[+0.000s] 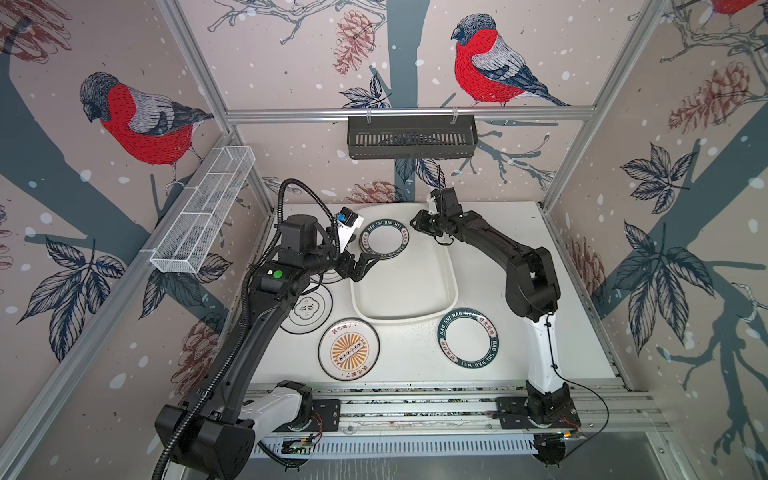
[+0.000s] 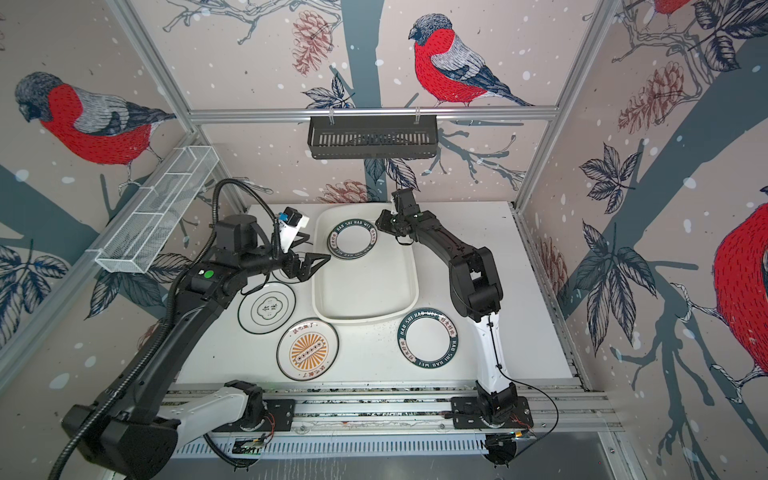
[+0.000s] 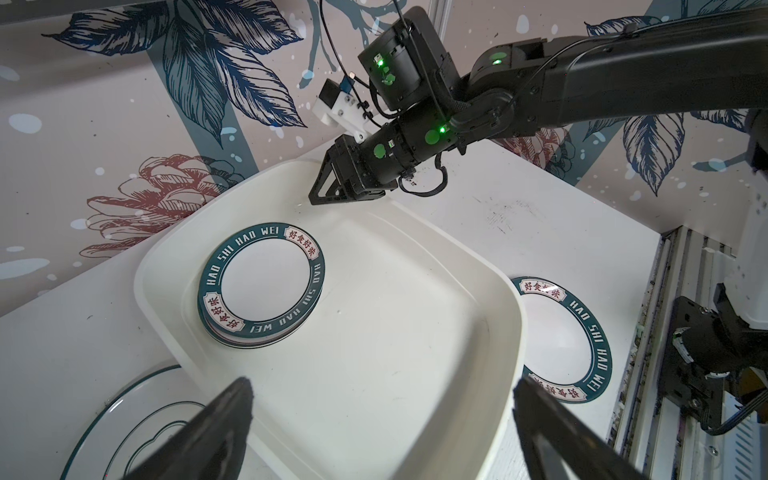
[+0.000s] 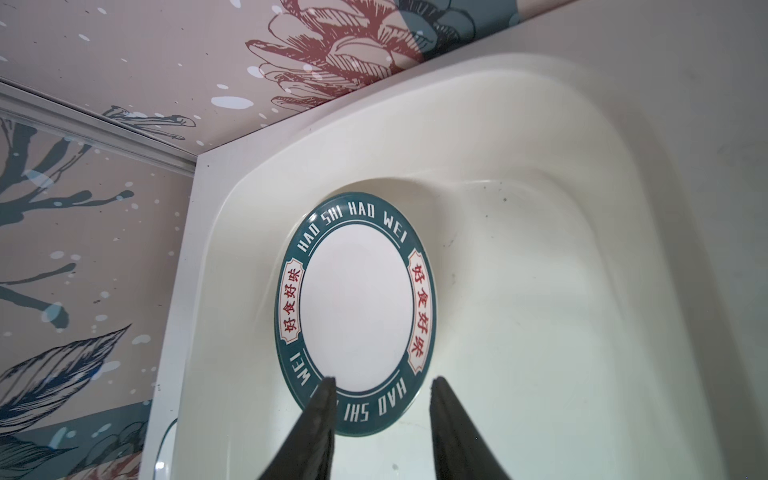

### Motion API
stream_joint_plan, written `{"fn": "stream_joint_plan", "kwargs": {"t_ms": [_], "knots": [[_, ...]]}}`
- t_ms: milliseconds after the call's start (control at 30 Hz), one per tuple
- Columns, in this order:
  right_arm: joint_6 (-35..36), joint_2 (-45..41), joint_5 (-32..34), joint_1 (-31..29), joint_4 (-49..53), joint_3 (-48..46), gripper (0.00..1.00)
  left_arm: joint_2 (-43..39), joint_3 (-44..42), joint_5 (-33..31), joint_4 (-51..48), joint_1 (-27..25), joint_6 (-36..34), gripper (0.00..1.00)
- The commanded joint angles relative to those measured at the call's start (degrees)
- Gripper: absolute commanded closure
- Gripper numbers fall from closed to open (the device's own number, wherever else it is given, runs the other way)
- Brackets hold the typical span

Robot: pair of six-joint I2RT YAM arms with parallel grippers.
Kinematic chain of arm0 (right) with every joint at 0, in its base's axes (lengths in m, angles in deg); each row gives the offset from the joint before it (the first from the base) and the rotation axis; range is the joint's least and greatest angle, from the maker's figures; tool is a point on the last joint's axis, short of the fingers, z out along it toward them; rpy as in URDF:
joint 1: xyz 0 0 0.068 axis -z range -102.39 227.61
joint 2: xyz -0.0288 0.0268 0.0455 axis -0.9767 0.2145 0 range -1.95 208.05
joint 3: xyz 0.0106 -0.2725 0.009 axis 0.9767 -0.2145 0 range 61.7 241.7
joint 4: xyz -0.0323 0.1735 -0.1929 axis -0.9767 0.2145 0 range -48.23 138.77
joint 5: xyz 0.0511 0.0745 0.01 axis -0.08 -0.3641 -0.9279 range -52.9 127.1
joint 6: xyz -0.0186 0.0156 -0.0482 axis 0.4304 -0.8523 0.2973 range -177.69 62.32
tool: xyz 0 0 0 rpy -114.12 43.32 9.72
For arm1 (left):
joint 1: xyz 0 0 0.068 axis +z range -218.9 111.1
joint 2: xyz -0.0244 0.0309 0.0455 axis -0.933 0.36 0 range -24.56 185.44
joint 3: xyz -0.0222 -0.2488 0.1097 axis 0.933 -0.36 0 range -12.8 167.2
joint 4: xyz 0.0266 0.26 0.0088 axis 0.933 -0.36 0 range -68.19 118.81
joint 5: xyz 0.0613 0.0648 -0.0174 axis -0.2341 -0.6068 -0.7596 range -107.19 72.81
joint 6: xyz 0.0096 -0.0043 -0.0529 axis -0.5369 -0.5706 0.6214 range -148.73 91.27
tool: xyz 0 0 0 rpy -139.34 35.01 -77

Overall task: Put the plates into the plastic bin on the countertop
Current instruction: 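Open the right gripper and raise it away from the tray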

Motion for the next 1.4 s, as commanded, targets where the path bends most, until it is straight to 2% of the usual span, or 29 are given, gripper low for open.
{"fn": "stream_joint_plan", "kwargs": {"t_ms": [0,100,300,367,567,833,1100,1133,1200,1233,1300,1367], "knots": [[6.58,-3.43,9.41,-1.09,2.75,-1.46,0.57,0.2,0.16,-0.11,-0.14,0.0,-1.25,0.03],[9.5,-7.05,15.26,-1.95,3.03,-4.32,0.56,0.55,0.39,-0.04,-0.13,0.02,-1.14,0.03],[13.15,-15.78,28.54,-3.22,0.26,-13.02,0.44,0.97,0.92,0.4,-0.09,-0.01,-0.63,0.03],[13.51,-18.91,31.68,-3.32,-1.34,-16.45,0.43,1.03,0.96,0.4,-0.14,0.05,-0.59,0.03],[14.68,-27.43,37.63,-3.97,-10.35,-28.13,0.36,0.65,0.38,0.3,-0.18,-0.1,-0.69,0.03],[12.6,-30.87,46.5,-3.88,-7.64,-31.14,0.34,0.55,0.17,0.78,0.05,-0.16,-0.52,0.03],[9.4,-33.23,53.11,-3.93,-3.48,-33.82,0.32,0.53,0.32,0.64,-0.05,-0.18,-0.43,0.03],[9.1,-33.71,54.01,-3.81,-3.46,-34.62,0.3,0.55,0.3,0.76,-0.05,-0.12,-0.35,0.03],[8.31,-34.73,55.42,-3.49,-3.55,-36.21,0.2,0.47,0.35,0.76,-0.05,-0.19,-0.36,0.03],[7.85,-35.29,55.31,-3.01,-3.36,-36.99,0.2,0.42,0.28,0.72,-0.05,-0.16,-0.31,0.03],[7.23,-36.4,54.05,-1.95,-3.37,-38.43,0.19,0.38,0.31,0.69,-0.05,-0.22,-0.25,0.03],[7.01,-37.46,51.18,-0.82,-2.71,-39.42,0.11,0.28,0.18,0.68,-0.07,-0.2,-0.28,0.03]]}}
